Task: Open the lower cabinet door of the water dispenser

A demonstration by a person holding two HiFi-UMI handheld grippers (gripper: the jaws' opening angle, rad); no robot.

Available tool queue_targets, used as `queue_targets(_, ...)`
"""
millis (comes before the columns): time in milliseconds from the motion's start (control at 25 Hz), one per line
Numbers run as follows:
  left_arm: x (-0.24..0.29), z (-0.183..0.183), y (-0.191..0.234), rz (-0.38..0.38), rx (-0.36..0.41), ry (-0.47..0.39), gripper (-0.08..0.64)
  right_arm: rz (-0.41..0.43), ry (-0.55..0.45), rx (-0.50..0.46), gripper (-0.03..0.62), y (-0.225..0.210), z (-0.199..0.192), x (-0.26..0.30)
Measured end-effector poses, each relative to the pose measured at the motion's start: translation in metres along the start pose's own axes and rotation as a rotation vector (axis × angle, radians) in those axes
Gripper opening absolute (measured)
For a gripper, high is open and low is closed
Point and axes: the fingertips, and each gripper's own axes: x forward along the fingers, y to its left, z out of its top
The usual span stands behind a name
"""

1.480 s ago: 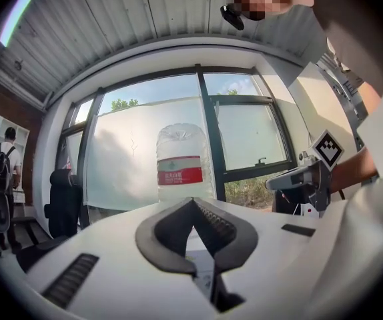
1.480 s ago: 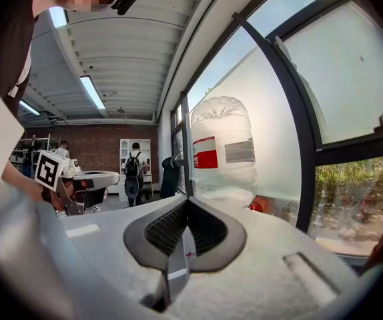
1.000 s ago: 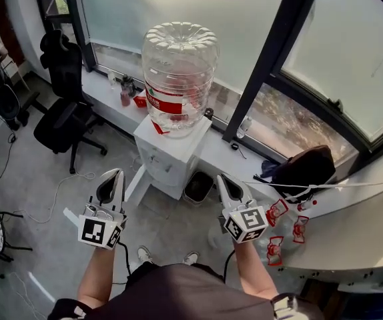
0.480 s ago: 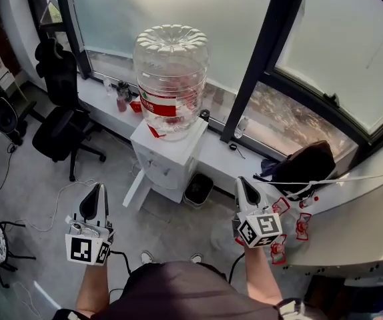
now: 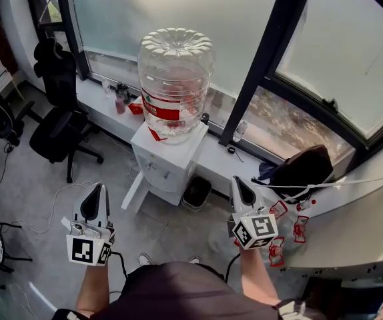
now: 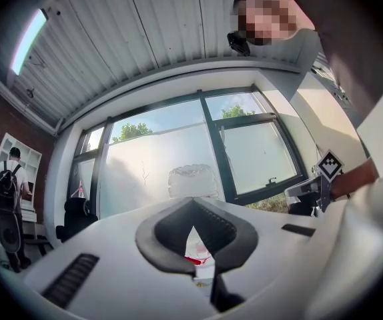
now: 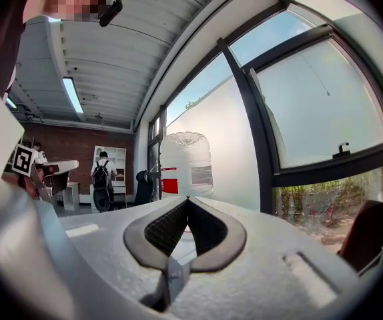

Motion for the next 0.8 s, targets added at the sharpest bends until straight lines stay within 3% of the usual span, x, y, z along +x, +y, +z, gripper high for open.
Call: queue_targets(800,-0.009,-0.016,0.021,0.02,-0.027,0.016,0.006,0.014,-0.025,-0.02,0.005,0.02,0.008,0.021)
